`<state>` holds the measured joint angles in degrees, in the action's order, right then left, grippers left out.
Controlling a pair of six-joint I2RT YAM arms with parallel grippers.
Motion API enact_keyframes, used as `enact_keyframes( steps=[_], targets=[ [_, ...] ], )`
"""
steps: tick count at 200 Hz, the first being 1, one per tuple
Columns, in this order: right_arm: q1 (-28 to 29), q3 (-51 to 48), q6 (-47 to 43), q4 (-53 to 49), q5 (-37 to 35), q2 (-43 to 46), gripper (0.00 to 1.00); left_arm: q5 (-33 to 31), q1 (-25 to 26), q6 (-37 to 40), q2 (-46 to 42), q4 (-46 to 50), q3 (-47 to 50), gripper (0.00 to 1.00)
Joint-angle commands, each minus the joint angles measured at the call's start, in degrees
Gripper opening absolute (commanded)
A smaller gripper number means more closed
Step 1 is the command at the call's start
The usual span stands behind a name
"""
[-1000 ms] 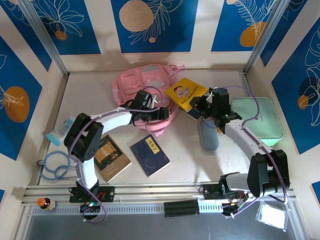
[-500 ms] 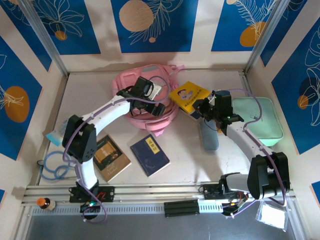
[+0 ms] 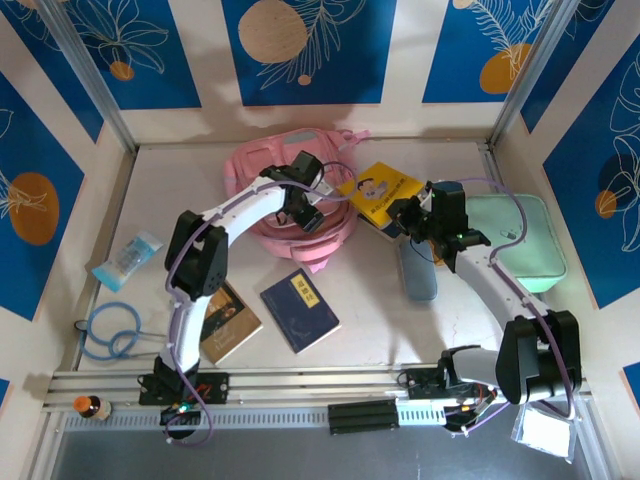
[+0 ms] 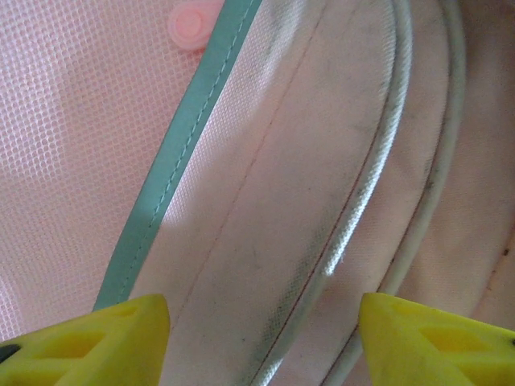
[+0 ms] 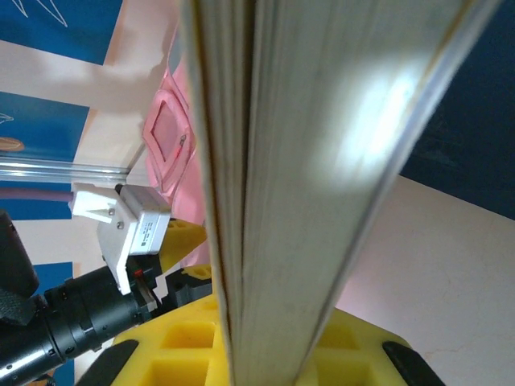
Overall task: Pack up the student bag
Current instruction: Open the student bag at the top-center of the table.
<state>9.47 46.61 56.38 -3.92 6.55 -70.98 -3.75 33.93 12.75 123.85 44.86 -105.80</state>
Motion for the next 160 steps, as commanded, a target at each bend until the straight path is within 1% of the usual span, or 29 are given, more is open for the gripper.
enact_keyframes(
  steps=[1, 10, 26, 40, 56, 74, 85, 95, 107, 123, 143, 160],
  targets=[
    [-0.4, -0.6, -0.7, 1.7, -0.4, 3.1, 0.0, -2.5, 0.2, 2.1, 1.7, 4.4, -2.5, 0.62],
    [-0.4, -0.7, -0.7, 1.4, -0.6, 3.4, 0.0, -3.0, 0.2, 2.4, 2.2, 4.5, -2.8, 0.62],
    [-0.5, -0.9, -0.7, 1.4, -0.6, 3.6, 0.0, -3.1, 0.3, 2.3, 3.2, 5.3, -4.0, 0.57],
    [-0.4, -1.3, -0.7, 2.5, 0.1, 3.5, 0.0, -3.6, 0.3, 1.5, 4.2, 5.9, -4.8, 0.5],
    [-0.3, -1.8, -0.5, 3.5, 0.8, 3.4, 0.0, -5.0, 0.3, 0.6, 5.0, 5.6, -5.2, 0.48],
    [-0.2, -1.6, -0.7, 3.2, 1.0, 3.2, 0.0, -5.9, 0.3, -0.1, 5.8, 5.6, -5.9, 0.41],
    [-0.2, -1.4, -1.0, 3.0, 1.1, 3.2, 0.0, -6.4, 0.3, -0.6, 5.8, 5.5, -6.3, 0.35],
    [-0.2, -1.1, -1.2, 2.5, 0.6, 3.3, 0.0, -6.9, 0.5, -1.3, 5.3, 5.1, -6.3, 0.31],
    [-0.2, -0.9, -1.6, 1.9, 0.1, 3.6, 0.0, -7.1, 0.8, -1.9, 4.0, 3.9, -5.8, 0.22],
    [-0.4, -0.5, -2.5, 0.7, -1.1, 4.3, 0.0, -7.1, 1.0, -1.9, 1.7, 2.0, -4.4, 0.14],
    [-1.4, 0.7, -5.5, -3.3, -2.0, 5.2, 0.0, -8.8, 1.0, -2.7, -1.4, -0.2, -2.7, 0.06],
    [-2.4, 1.0, -7.6, -6.2, -2.9, 6.5, 0.0, -10.4, 1.0, -3.7, -4.8, -2.8, -0.7, 0.02]
  ],
)
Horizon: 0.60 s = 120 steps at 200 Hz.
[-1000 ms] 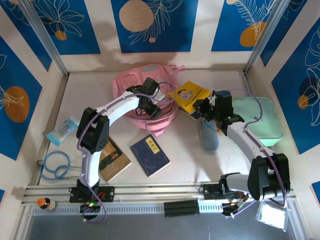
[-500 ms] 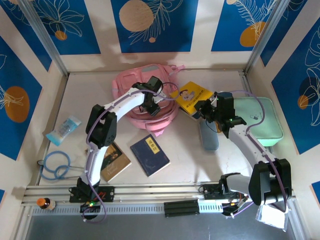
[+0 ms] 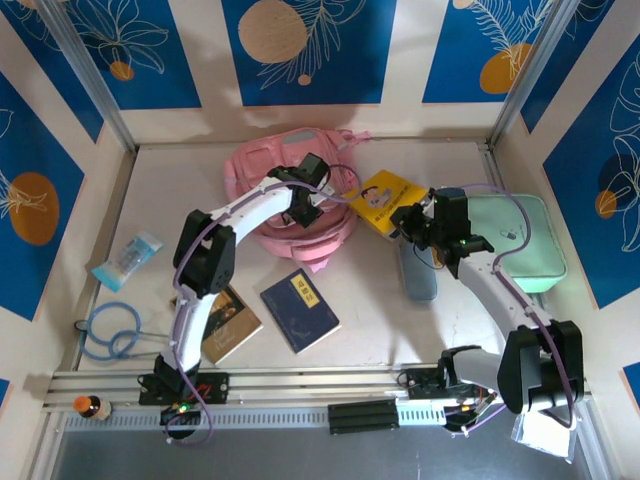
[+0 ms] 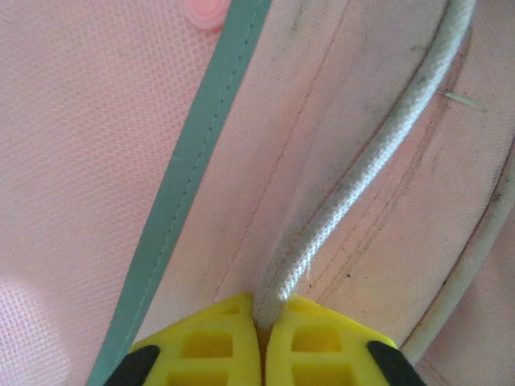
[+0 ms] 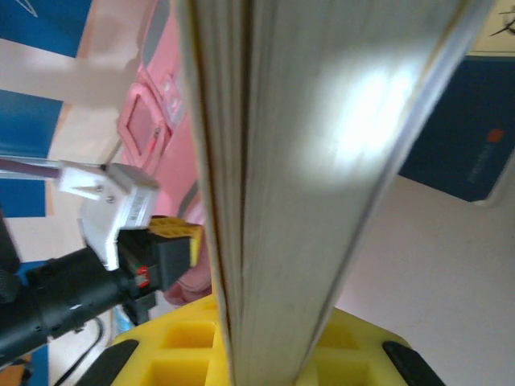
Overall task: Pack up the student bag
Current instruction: Open the student bag at the top-center of the table, then place the book in the student bag.
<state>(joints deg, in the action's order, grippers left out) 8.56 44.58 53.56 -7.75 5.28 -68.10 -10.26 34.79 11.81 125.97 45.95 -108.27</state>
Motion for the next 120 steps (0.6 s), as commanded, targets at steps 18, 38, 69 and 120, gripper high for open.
enact_keyframes(
  steps=[18, 38, 69, 120],
  targets=[
    [-2.2, 2.4, -5.5, -4.3, -3.7, 5.7, 0.0, -4.1, 0.0, -4.5, -10.5, -7.4, 3.9, 0.0],
    [-2.4, 1.5, -4.4, -5.2, -4.4, 7.2, 0.0, -4.7, 0.0, -6.5, -13.3, -10.6, 5.2, 0.0],
    [-1.9, 1.2, -2.7, -3.6, 1.5, 6.4, 0.0, -5.0, 0.0, -7.7, -17.1, -14.4, 5.2, 0.0],
    [1.8, 2.4, -1.8, -3.0, 0.4, 5.7, 0.0, -4.9, 0.0, -7.9, -21.0, -20.9, 7.6, 0.0]
  ],
)
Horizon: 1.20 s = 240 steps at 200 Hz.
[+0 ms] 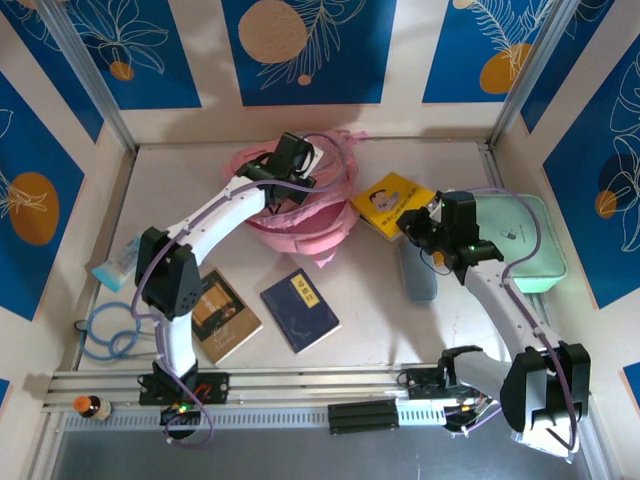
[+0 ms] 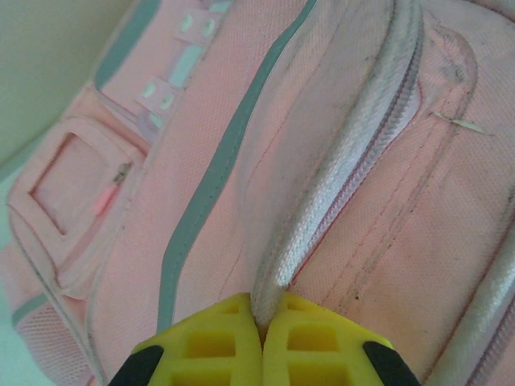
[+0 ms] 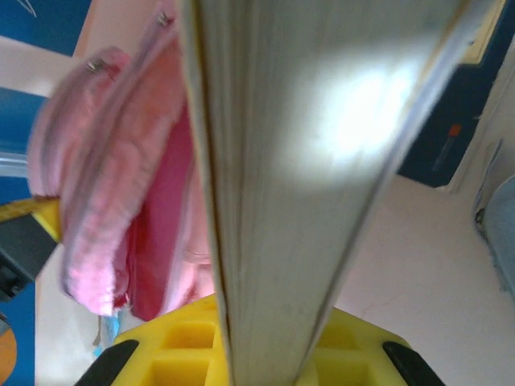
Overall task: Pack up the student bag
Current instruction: Place the book in the student bag.
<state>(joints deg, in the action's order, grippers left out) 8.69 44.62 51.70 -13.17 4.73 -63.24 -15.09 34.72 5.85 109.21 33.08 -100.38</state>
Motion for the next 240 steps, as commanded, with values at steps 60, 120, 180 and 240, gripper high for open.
enact_keyframes(
  steps=[60, 120, 180, 240],
  targets=[
    [2.9, 2.6, 1.1, 5.7, 4.6, 0.0, 0.0, 2.0, 0.0, -4.7, -4.7, -6.9, -2.8, 0.0],
    [9.9, 6.8, 8.9, 20.2, 8.4, -14.0, 0.0, 8.7, -0.9, -7.4, -5.1, -7.2, -7.0, 0.0],
    [14.9, 17.6, 11.7, 23.7, 1.9, -27.9, 0.0, 9.4, -1.2, -7.9, -5.3, -7.3, -7.2, 0.0],
    [16.5, 26.8, 17.8, 29.0, -3.4, -44.0, 0.0, 13.9, -3.3, -12.6, -5.1, -6.3, -8.2, 0.0]
  ],
)
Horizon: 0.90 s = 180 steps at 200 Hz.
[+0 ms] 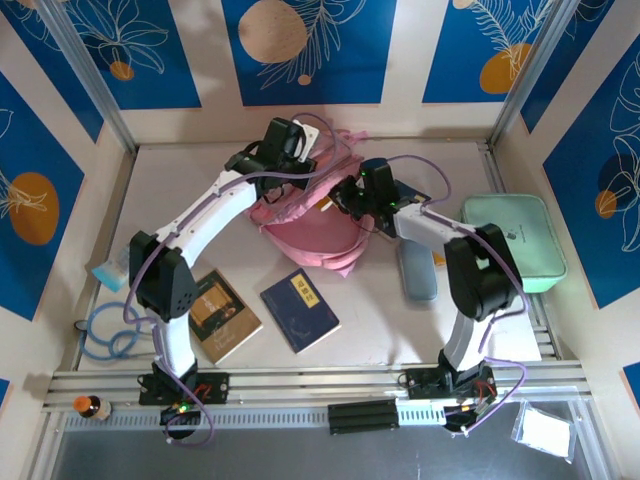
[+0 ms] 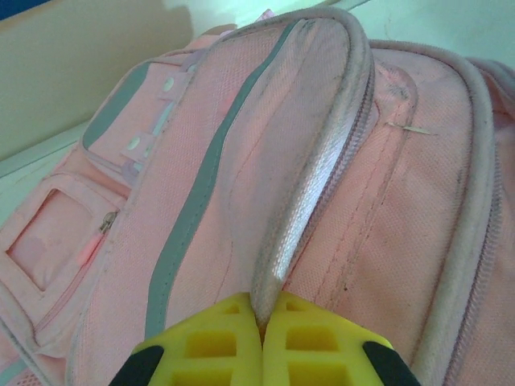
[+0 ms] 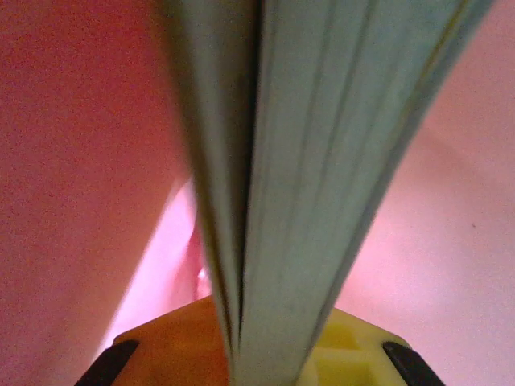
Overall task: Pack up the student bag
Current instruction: Place the book in the student bag.
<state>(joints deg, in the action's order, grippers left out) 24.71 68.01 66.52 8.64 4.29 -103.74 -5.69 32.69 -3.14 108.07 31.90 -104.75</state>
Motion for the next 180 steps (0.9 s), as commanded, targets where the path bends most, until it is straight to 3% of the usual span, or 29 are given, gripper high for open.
enact_keyframes(
  steps=[1, 40, 56, 101, 156, 180],
  targets=[
    [0.5, 3.5, 3.0, 7.2, -3.1, -3.6, 0.0, 4.6, -1.2, -3.7, -4.0, -5.1, -3.9, 0.0],
    [2.1, 6.2, 8.9, 5.2, -6.2, -8.8, 0.0, 6.3, -2.1, -4.7, -3.6, -4.9, -4.1, 0.0],
    [2.1, 8.3, 12.0, 4.4, -4.3, -11.3, 0.0, 7.0, -2.3, -5.0, -3.3, -5.0, -4.2, 0.0],
    [3.2, 5.5, 10.1, 17.3, -1.2, -12.1, 0.03, 8.2, -3.4, -6.4, -3.0, -5.0, -4.2, 0.0],
    [4.0, 7.7, 11.2, 17.1, -0.2, -15.6, 0.04, 8.9, -3.6, -6.4, -2.8, -5.3, -4.4, 0.0],
    [3.9, 10.5, 11.8, 15.7, 0.4, -18.2, 0.14, 8.9, -3.7, -6.5, -2.5, -4.8, -4.3, 0.0]
  ],
)
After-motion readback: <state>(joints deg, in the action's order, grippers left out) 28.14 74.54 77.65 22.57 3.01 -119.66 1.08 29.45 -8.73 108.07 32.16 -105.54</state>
